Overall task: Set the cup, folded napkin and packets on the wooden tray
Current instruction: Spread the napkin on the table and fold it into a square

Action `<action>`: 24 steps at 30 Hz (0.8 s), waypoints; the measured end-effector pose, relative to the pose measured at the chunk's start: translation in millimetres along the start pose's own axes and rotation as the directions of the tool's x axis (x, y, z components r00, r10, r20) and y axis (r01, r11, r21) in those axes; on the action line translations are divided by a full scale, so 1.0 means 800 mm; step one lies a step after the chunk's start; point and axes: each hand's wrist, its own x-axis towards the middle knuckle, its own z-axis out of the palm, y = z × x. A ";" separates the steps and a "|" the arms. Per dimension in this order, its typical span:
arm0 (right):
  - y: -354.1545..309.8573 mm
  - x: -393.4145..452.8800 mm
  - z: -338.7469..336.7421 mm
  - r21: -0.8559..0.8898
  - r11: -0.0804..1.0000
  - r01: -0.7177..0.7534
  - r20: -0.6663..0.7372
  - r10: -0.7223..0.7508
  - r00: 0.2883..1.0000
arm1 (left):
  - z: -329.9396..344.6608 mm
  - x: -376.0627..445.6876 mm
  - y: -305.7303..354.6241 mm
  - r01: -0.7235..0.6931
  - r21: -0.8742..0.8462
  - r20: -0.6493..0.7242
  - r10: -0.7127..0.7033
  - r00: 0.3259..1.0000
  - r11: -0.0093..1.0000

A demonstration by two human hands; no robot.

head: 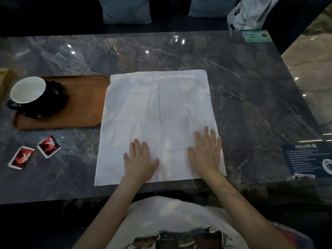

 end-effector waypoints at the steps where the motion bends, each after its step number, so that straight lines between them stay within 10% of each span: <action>1: -0.004 0.002 0.005 0.008 0.997 0.077 0.030 -0.077 0.997 | 0.005 0.000 -0.001 -0.005 -0.013 -0.030 0.005 1.000 1.000; 13: -0.003 0.011 0.020 -0.006 0.994 0.109 0.038 -0.108 0.993 | -0.006 0.001 -0.003 0.011 0.025 0.041 -0.012 0.999 1.000; 18: -0.015 0.041 -0.001 0.126 0.984 0.124 -0.111 -0.110 0.988 | -0.058 0.026 0.005 -0.018 -0.056 -0.183 0.008 0.983 0.998; 24: -0.050 0.097 -0.008 0.113 0.957 0.267 0.051 -0.274 0.960 | -0.079 0.106 -0.022 -0.052 -0.081 -0.327 0.023 0.945 0.995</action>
